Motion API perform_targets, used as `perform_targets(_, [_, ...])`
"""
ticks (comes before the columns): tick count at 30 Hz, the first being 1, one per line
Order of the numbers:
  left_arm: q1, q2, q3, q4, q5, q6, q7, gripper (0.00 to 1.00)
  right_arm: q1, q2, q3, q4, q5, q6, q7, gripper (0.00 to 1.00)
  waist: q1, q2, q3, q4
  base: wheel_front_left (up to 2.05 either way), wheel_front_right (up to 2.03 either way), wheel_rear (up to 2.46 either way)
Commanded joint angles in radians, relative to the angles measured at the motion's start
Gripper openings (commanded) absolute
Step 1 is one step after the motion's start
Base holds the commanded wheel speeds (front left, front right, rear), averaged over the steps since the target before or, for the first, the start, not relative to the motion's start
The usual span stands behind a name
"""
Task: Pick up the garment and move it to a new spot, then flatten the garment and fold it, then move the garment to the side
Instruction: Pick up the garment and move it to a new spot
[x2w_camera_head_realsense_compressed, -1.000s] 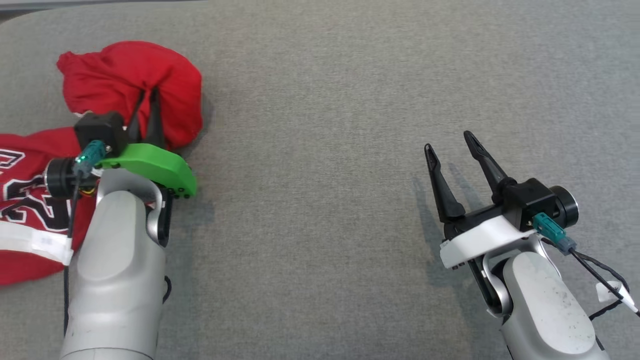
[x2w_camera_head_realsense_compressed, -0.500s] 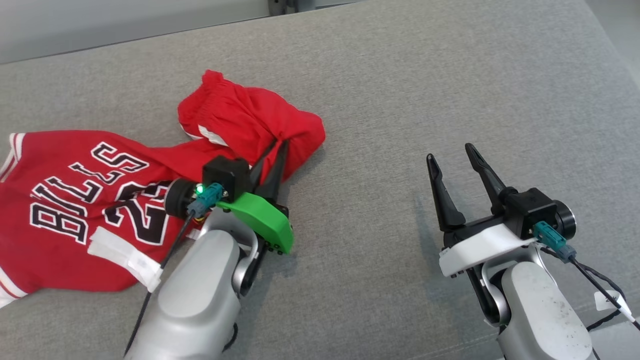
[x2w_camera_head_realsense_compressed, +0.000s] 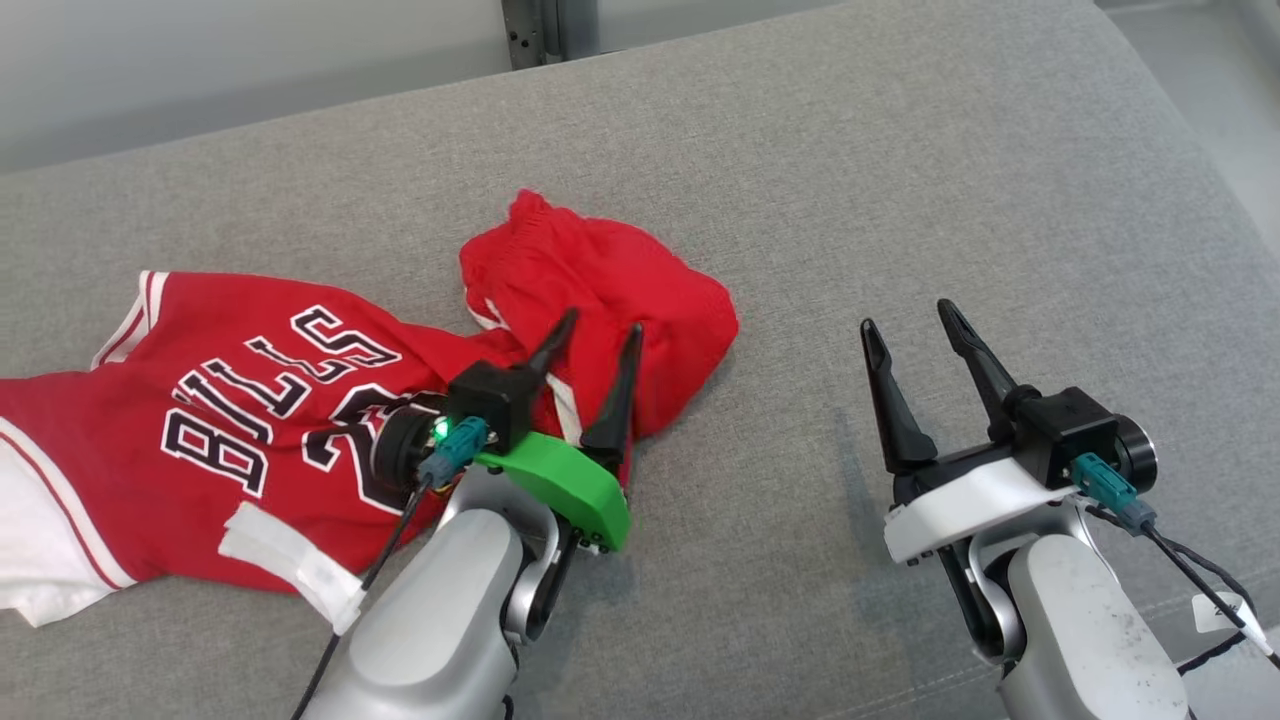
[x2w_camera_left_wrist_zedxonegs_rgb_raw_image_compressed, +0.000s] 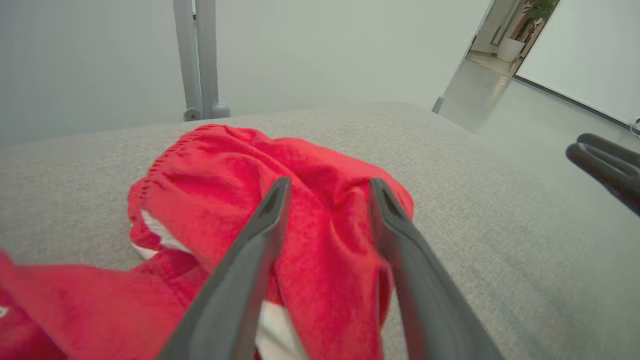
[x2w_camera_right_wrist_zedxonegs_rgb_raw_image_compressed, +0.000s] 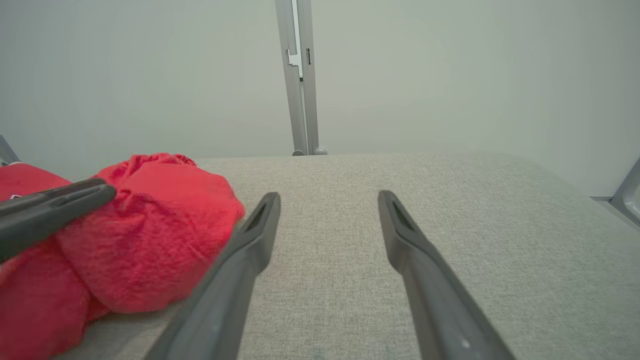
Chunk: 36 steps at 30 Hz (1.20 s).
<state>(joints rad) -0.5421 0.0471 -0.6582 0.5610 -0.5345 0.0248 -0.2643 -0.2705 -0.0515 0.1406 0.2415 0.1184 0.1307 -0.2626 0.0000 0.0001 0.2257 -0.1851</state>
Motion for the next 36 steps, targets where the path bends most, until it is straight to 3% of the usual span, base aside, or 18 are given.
perform_targets(1, [0.019, 0.006, 0.025, -0.010, 0.026, 0.013, 0.000, 1.00, 0.014, 0.000, -0.001, 0.000, -0.006, 0.000, -0.003, 1.00, 0.0000, -0.0001, -0.012, 0.017, 0.00, 0.00, 0.00])
perform_targets(12, [0.209, 0.007, 0.321, -0.109, 0.177, 0.049, 0.000, 1.00, 0.057, -0.004, 0.004, 0.018, -0.018, 0.000, -0.003, 1.00, 0.0000, -0.0001, -0.105, 0.098, 0.00, 0.00, 0.00])
perform_targets(20, [0.411, 0.007, 0.534, -0.203, 0.289, 0.023, 0.000, 1.00, 0.109, -0.002, 0.003, 0.032, -0.025, 0.000, -0.003, 1.00, 0.0000, -0.0001, -0.184, 0.141, 0.00, 0.00, 0.00])
perform_targets(30, [0.570, 0.004, 0.674, -0.255, 0.329, 0.015, 0.000, 1.00, 0.150, -0.005, -0.015, 0.038, -0.027, 0.000, -0.003, 1.00, 0.0000, -0.0001, -0.225, 0.157, 0.00, 0.00, 0.00])
perform_targets(36, [0.593, 0.004, 0.678, -0.261, 0.299, 0.027, 0.000, 1.00, 0.164, -0.004, -0.024, 0.032, -0.028, 0.000, -0.003, 1.00, 0.0000, -0.0001, -0.223, 0.156, 0.00, 0.00, 0.00])
